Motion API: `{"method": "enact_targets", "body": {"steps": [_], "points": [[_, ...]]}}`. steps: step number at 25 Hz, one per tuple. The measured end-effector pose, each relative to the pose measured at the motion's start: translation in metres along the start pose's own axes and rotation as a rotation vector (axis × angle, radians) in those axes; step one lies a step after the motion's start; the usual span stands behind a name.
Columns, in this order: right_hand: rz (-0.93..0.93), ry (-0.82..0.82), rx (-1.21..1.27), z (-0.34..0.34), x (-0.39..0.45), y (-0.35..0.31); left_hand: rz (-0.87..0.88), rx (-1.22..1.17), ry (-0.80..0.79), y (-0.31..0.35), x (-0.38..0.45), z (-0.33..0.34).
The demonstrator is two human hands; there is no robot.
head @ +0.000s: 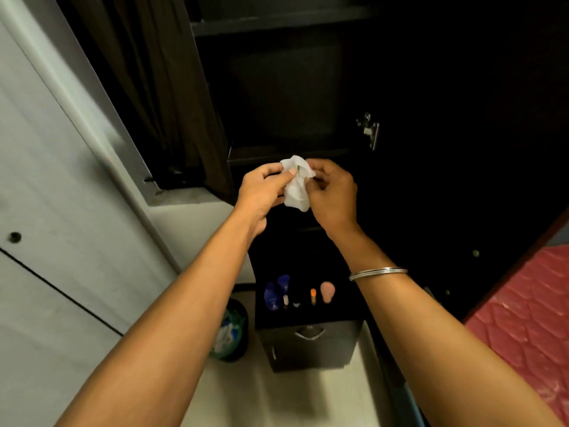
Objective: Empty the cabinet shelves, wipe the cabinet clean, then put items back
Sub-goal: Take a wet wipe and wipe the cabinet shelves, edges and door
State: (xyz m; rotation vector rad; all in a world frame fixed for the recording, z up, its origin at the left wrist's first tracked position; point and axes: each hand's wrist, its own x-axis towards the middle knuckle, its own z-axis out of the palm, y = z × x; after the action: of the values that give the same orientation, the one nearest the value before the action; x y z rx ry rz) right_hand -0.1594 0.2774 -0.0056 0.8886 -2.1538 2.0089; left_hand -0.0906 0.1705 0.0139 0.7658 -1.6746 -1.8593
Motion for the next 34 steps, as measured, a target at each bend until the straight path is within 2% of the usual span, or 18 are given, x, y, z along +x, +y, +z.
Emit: {"method": "enact_targets", "body": {"steps": [4, 8, 13, 18, 22, 27, 29, 31, 34], "points": [[-0.016, 0.033, 0.031, 0.015, 0.033, -0.035, 0.089, -0.064, 0.041, 0.055, 0.013, -0.017], [-0.051, 0.058, 0.146, 0.039, 0.069, -0.069, 0.112, -0.185, -0.023, 0.11, 0.037, -0.039], [-0.123, 0.071, 0.231, 0.068, 0.115, -0.126, 0.222, -0.063, -0.216, 0.176, 0.074, -0.061], [-0.114, 0.027, 0.399, 0.081, 0.153, -0.17, 0.335, 0.024, -0.273, 0.223, 0.1, -0.073], [-0.043, 0.039, 0.476, 0.083, 0.186, -0.191, 0.368, -0.076, -0.213, 0.254, 0.12, -0.072], [-0.067, 0.131, 0.346, 0.08, 0.22, -0.19, 0.422, -0.119, -0.147, 0.276, 0.138, -0.064], [-0.189, 0.224, 0.16, 0.074, 0.232, -0.186, 0.49, -0.07, -0.05, 0.283, 0.143, -0.056], [-0.396, 0.269, -0.022, 0.07, 0.239, -0.19, 0.564, 0.02, 0.071, 0.291, 0.148, -0.043], [-0.549, 0.129, -0.127, 0.073, 0.245, -0.203, 0.655, 0.059, 0.164, 0.3, 0.146, -0.028]]}}
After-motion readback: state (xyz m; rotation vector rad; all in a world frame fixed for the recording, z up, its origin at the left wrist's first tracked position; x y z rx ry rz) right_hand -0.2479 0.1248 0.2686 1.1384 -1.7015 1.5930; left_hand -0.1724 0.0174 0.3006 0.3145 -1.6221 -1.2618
